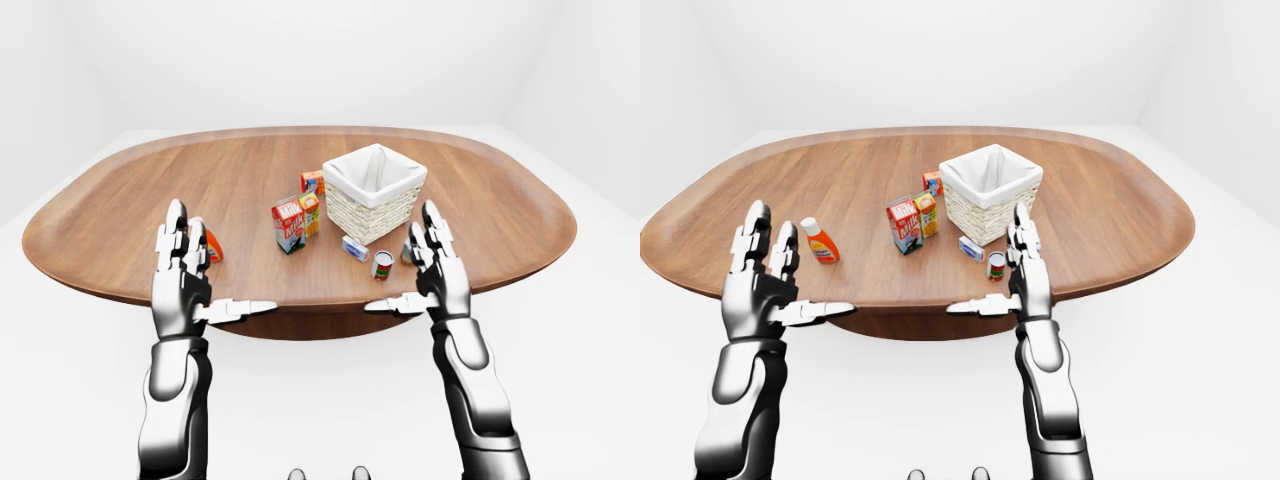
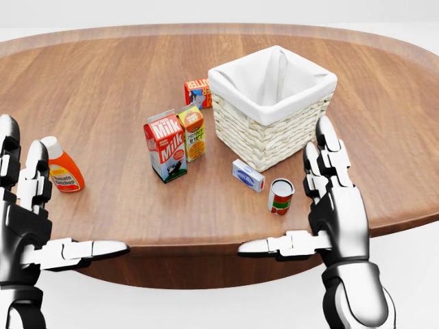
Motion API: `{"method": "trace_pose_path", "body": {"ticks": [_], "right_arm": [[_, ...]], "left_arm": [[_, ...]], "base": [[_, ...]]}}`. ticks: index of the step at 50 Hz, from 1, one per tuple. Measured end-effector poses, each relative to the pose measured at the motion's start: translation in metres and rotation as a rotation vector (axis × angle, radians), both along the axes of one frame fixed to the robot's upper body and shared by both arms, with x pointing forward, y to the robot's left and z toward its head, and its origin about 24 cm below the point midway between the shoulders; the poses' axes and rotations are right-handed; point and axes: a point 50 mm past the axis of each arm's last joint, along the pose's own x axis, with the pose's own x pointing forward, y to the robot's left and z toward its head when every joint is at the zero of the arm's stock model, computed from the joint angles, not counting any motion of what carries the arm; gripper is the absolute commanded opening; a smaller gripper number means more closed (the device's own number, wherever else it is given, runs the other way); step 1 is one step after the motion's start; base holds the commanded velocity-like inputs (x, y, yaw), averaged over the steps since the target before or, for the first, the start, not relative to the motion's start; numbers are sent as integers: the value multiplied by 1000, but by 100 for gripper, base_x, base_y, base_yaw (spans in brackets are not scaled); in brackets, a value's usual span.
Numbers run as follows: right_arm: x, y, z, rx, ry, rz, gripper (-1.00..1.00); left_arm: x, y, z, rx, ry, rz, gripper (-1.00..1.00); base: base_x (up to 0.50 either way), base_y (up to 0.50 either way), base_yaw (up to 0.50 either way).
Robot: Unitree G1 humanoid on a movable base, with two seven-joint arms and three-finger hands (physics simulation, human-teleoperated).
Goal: Pick up the orange juice, and put it in the basket.
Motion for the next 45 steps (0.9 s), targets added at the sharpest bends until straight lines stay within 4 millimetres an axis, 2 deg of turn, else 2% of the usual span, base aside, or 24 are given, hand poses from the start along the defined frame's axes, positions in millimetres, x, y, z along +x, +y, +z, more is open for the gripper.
{"method": "trace_pose_path", "body": {"ticks": [9, 16, 28, 45], "right_arm": [[-3, 6, 35, 2, -149, 2, 100], [-8, 10, 49, -14, -216, 14, 100], [-14, 15, 58, -49, -264, 34, 100], [-17, 18, 61, -69, -281, 49, 100]], "left_arm": [[-1, 0, 0, -3, 1, -5, 100], [-2, 0, -1, -7, 2, -7, 100], [-2, 0, -1, -14, 4, -8, 100], [-3, -1, -2, -18, 5, -10, 100]], "base": [[0, 0, 0], [0, 0, 0], [0, 0, 0], [49, 6, 0]]}}
